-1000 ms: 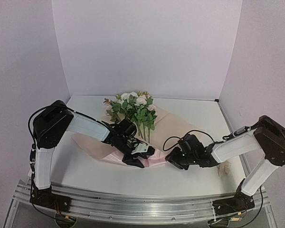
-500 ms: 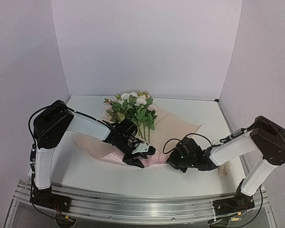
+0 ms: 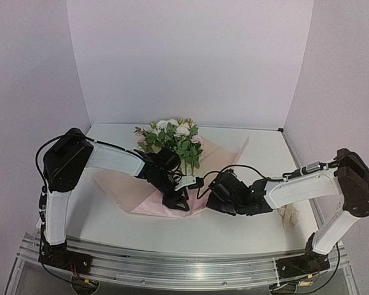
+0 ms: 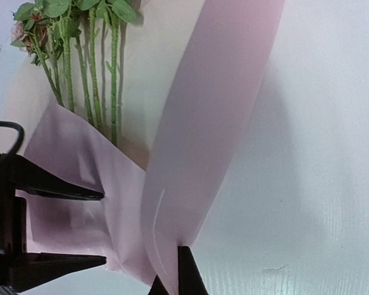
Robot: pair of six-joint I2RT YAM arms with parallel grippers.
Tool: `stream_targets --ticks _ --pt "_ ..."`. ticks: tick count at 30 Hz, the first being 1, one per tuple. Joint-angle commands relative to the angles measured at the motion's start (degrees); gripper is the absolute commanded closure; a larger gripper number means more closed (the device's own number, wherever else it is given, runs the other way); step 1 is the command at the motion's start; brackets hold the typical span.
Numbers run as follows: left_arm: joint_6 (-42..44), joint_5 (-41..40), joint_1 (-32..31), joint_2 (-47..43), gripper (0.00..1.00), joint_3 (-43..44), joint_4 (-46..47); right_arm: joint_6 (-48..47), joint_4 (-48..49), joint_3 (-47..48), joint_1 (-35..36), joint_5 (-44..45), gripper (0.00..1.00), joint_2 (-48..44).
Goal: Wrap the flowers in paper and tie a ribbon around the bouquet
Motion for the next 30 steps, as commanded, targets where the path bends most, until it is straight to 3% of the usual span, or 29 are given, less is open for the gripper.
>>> stream_targets --ticks 1,9,13,26,30 --pt "-11.3 -2.7 0.2 0.6 0.47 -2.6 3.3 -5.8 -9.5 6.2 1.9 7.4 1.00 0.3" --pt "-14.3 3.6 1.9 1.6 0.46 -3.6 6.3 -21.4 -11.7 16.5 6.4 8.1 1.00 6.5" --pt "-14.8 6.4 3.8 1.3 0.45 -3.5 6.0 -27.1 -4.2 17.4 6.7 1.3 1.00 10.0" --pt "-16.1 15.4 9.2 -1.5 0.39 0.9 -3.1 -25.8 1.0 18.0 6.3 -5.3 1.00 20.5" --pt "-17.4 11.9 11.9 -3.8 0.39 3.8 -10.7 -24.9 1.1 17.2 6.3 -5.9 1.00 21.4"
